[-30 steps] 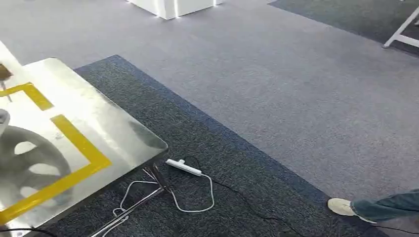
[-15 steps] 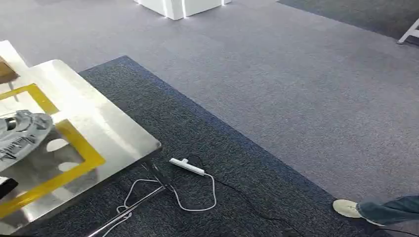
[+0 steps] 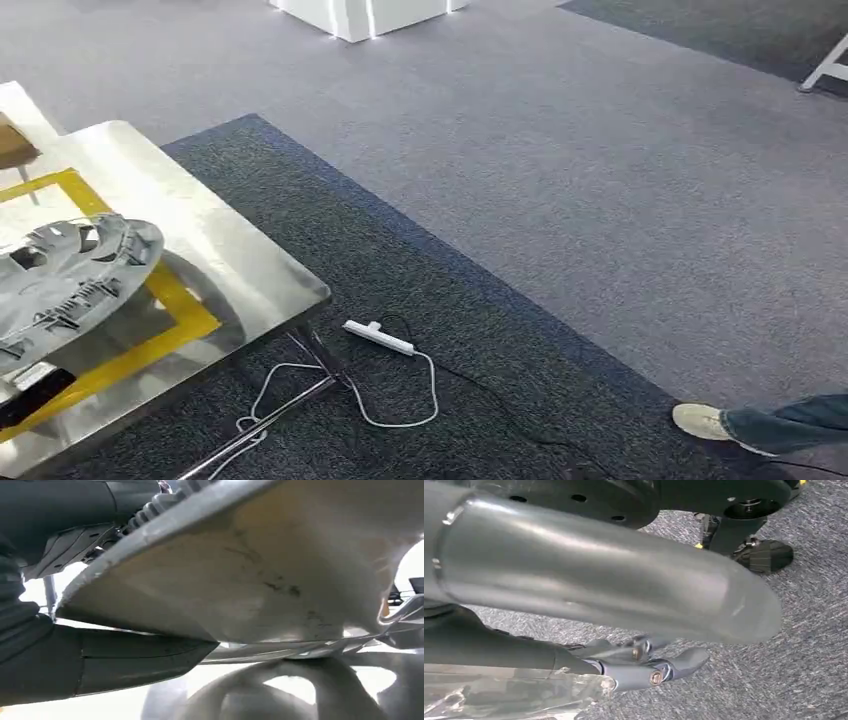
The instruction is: Take the parts from the cabinet and place them on the table.
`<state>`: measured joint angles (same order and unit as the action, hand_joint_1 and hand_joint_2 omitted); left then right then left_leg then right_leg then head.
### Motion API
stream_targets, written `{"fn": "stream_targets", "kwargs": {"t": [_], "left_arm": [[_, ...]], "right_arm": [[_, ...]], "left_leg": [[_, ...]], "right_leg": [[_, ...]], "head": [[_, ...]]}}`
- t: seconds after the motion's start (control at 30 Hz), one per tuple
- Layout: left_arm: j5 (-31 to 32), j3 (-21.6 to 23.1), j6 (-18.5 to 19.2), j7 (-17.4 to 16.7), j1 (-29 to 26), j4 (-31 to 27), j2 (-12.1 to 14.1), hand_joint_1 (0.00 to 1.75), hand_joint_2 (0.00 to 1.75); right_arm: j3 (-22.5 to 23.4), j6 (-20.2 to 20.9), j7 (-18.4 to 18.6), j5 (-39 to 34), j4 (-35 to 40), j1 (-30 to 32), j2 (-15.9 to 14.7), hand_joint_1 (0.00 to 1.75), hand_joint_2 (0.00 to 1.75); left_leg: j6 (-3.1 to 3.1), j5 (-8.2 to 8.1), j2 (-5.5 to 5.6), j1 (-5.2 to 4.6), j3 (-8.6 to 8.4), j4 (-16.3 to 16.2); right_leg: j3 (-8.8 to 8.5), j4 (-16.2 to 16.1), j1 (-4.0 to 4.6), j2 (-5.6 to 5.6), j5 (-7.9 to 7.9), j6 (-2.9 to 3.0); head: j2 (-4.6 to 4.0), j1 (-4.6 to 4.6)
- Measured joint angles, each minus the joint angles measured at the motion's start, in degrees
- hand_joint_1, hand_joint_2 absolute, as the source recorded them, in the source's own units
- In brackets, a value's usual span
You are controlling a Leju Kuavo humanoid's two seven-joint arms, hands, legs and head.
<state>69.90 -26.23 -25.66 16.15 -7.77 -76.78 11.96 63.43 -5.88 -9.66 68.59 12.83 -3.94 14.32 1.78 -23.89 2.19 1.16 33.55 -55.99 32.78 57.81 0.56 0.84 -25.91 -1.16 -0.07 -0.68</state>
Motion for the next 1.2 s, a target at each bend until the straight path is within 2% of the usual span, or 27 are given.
{"fn": "stream_targets", "kwargs": {"t": [0.53,0.57,0.7,0.73,1.2], "left_arm": [[-0.3,0.9,0.0,0.0,-0.2,0.0,0.3,1.75,1.75],[-0.2,0.9,0.0,-0.2,-0.2,0.0,0.3,0.00,1.75],[0.0,0.5,-0.3,-1.3,-0.2,0.0,0.4,0.00,1.75],[0.1,0.3,-0.3,-1.3,-0.2,0.0,0.4,0.00,0.00],[2.0,-2.0,4.5,-4.0,-0.6,-0.4,0.2,0.00,0.00]], "right_arm": [[0.0,0.2,-0.1,0.2,0.0,0.0,0.0,0.00,0.00],[0.0,0.2,-0.2,0.2,0.0,0.0,0.0,0.00,0.00],[0.0,0.2,-0.2,0.1,0.0,0.0,0.0,0.00,0.00],[0.0,0.2,-0.2,0.1,0.0,0.0,0.0,0.00,0.00],[0.0,0.2,0.5,-0.1,0.0,0.0,0.0,0.00,0.00]], "left_leg": [[-0.04,0.03,0.00,-0.01,0.03,0.0],[-0.04,0.03,0.00,-0.01,0.03,0.0],[-0.04,0.03,0.00,-0.01,0.03,0.0],[-0.04,0.03,0.00,-0.01,0.03,0.0],[-0.04,0.04,0.00,-0.01,0.04,0.0]], "right_leg": [[0.01,0.0,0.00,-0.01,0.00,-0.01],[0.01,0.0,0.00,-0.01,0.00,-0.01],[0.01,0.0,-0.01,0.00,0.00,-0.01],[0.02,0.0,-0.01,0.00,0.01,-0.01],[0.02,0.0,0.00,0.00,0.01,-0.01]], "head": [[0.00,0.00],[0.00,0.00],[0.00,0.00],[0.00,0.00],[0.00,0.00]]}}
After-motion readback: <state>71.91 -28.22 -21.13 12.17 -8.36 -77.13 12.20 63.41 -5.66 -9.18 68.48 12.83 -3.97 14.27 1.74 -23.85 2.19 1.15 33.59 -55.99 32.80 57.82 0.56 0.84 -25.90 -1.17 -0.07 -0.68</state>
